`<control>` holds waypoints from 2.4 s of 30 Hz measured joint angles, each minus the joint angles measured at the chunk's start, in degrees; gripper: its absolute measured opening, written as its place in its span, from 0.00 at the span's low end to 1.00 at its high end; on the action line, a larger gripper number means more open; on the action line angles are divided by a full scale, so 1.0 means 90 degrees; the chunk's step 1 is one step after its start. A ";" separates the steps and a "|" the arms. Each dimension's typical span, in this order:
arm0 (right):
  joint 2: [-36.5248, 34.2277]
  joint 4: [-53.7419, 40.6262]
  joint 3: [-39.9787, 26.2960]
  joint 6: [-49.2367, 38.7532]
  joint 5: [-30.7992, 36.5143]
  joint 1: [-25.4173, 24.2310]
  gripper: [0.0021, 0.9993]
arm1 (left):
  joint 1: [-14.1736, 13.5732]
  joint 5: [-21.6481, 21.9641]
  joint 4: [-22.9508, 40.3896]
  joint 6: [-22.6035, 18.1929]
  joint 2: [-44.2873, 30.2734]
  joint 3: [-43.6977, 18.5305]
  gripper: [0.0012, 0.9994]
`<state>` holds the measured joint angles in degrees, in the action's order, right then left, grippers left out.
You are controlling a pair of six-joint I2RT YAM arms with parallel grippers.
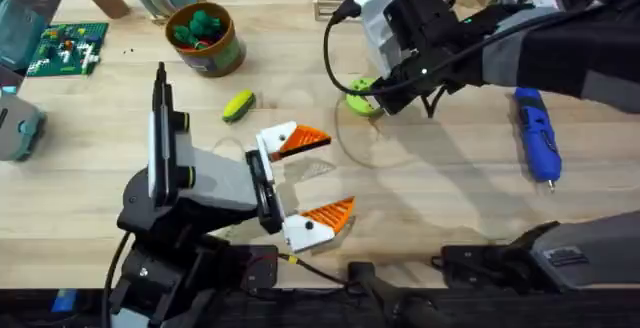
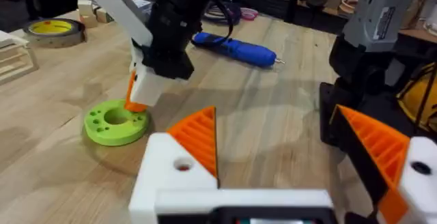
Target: Pick up the gripper from the table and insert it into the empty holder that is missing its gripper. Then pick up a screw, insert it into the mounting hole, and use the screwdriver to tighten it. Finally, clean up the table by picking up the vegetable and placing it into the bucket.
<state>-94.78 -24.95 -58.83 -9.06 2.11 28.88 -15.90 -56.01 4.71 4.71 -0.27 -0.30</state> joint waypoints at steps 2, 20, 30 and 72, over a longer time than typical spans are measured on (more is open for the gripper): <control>0.0064 -0.0069 0.0000 0.0000 0.0033 0.0000 0.00 | 0.0000 0.0000 0.0000 0.0000 0.0000 0.0000 0.99; 0.2102 -0.0533 -0.0210 -0.0533 0.0126 0.0252 0.00 | 0.0000 0.0002 0.0000 0.0000 0.0000 0.0000 0.99; 0.2227 -0.1226 -0.1642 -0.0744 0.0119 0.1742 0.00 | 0.0000 0.0000 0.0002 0.0000 0.0000 0.0000 0.99; 0.1559 -0.1464 -0.1753 -0.0814 -0.0862 0.3320 0.00 | 0.0000 -0.0022 0.0026 0.0000 0.0000 -0.0002 0.99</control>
<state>-80.75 -38.13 -74.61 -16.38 -5.64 58.76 -15.90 -56.21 4.95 4.71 -0.27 -0.32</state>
